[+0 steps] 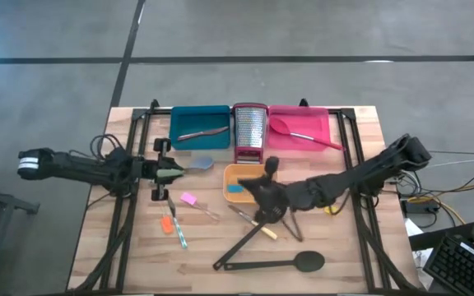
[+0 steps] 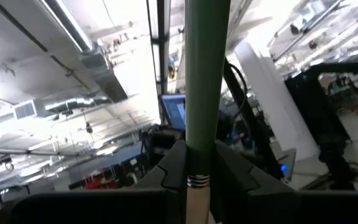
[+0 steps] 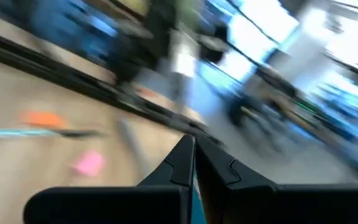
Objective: Pick & Place Kitchen Items
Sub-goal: Put the green table knife into the blue bin
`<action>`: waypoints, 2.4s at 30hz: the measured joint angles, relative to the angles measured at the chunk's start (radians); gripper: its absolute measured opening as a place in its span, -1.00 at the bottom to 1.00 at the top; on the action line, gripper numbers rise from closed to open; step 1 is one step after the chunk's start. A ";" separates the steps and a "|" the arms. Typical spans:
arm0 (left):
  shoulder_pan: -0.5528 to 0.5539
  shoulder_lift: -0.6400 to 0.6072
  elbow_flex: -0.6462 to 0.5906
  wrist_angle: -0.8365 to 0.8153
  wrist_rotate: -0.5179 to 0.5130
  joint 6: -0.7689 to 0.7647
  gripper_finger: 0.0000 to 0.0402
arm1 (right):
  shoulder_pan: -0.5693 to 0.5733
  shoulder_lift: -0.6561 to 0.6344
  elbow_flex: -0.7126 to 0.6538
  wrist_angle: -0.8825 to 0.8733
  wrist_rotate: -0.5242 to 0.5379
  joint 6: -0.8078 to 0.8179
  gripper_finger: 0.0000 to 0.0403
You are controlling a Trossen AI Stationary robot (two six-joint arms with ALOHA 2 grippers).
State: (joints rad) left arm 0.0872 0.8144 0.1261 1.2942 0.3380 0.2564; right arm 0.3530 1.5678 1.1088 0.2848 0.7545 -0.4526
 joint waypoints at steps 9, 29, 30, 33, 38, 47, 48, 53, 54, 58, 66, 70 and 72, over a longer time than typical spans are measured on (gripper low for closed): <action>-0.008 0.053 0.011 0.006 -0.107 0.056 -0.76 | -0.047 0.144 0.265 -0.252 -0.014 0.106 -0.67; -0.008 0.137 0.060 -0.005 -0.091 0.056 -0.76 | -0.211 0.247 0.448 -0.418 -0.347 0.215 0.29; -0.008 0.140 0.061 -0.005 -0.088 0.057 -0.76 | -0.216 0.249 0.447 -0.411 -0.361 0.214 0.31; -0.008 0.153 0.071 -0.007 -0.085 0.057 -0.76 | -0.225 0.251 0.444 -0.402 -0.373 0.213 0.32; -0.008 0.170 0.087 -0.010 -0.058 0.055 -0.76 | -0.246 0.251 0.430 -0.373 -0.447 0.243 0.25; -0.008 0.204 0.115 -0.008 -0.042 0.051 -0.76 | -0.251 0.275 0.413 -0.286 -0.501 0.243 0.10; -0.008 0.209 0.118 -0.009 -0.041 0.050 -0.76 | -0.252 0.287 0.413 -0.278 -0.501 0.234 0.09; -0.008 0.226 0.124 -0.007 -0.043 0.047 -0.76 | -0.256 0.326 0.411 -0.249 -0.482 0.213 0.04; -0.008 0.227 0.124 -0.006 -0.043 0.046 -0.76 | -0.257 0.330 0.411 -0.251 -0.469 0.214 0.03; -0.008 0.227 0.124 -0.003 -0.043 0.046 -0.76 | -0.262 0.330 0.411 -0.248 -0.456 0.217 -0.12; -0.009 0.227 0.124 -0.004 -0.043 0.039 -0.76 | -0.261 0.329 0.411 -0.253 -0.461 0.192 -0.69; -0.009 0.227 0.124 -0.005 -0.044 0.036 -0.76 | -0.261 0.328 0.411 -0.256 -0.464 0.189 -0.69; -0.009 0.227 0.124 -0.007 -0.044 0.028 -0.75 | -0.260 0.328 0.413 -0.261 -0.464 0.191 -0.69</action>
State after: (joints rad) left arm 0.0784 1.0416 0.2504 1.2869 0.2941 0.2846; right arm 0.0925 1.8954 1.5215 0.0243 0.2905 -0.2621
